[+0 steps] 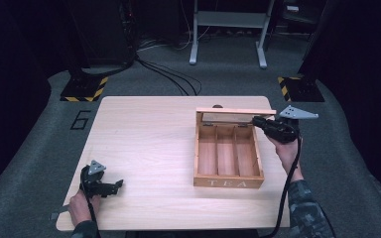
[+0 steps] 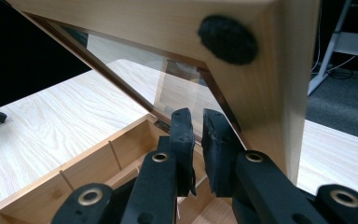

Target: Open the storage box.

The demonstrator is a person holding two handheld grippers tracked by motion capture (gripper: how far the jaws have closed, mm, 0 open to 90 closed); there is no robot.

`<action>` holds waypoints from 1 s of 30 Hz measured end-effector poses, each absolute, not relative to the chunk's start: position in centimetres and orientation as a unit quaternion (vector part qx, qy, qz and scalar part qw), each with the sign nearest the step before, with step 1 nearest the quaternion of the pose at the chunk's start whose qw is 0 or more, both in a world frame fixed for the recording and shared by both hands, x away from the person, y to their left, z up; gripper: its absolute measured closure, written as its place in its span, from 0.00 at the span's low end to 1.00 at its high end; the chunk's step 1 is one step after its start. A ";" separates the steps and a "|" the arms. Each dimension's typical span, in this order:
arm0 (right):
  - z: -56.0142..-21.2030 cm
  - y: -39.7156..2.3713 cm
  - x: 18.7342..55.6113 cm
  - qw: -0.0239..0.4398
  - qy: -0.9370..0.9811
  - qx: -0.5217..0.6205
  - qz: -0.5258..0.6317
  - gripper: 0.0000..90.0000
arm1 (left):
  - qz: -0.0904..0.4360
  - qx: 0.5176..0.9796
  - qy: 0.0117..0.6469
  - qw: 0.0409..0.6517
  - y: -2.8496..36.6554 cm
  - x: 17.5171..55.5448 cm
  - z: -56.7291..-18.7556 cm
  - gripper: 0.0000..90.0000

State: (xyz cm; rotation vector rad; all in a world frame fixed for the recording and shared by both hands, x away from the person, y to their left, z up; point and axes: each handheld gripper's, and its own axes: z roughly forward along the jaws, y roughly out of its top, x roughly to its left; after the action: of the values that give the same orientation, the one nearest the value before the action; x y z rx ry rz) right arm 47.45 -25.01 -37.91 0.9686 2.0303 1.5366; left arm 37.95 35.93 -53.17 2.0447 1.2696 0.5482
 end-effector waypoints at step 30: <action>-37.8 -25.1 47.9 0.205 0.726 0.353 0.554 0.91 | 0.210 0.782 0.485 0.330 35.9 37.9 -53.2 0.00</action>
State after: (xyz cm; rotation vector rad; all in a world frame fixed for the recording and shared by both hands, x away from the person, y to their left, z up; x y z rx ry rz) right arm 47.90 -25.13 -37.84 0.9842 2.0239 1.5440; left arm 37.95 35.93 -53.17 2.0447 1.2694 0.5483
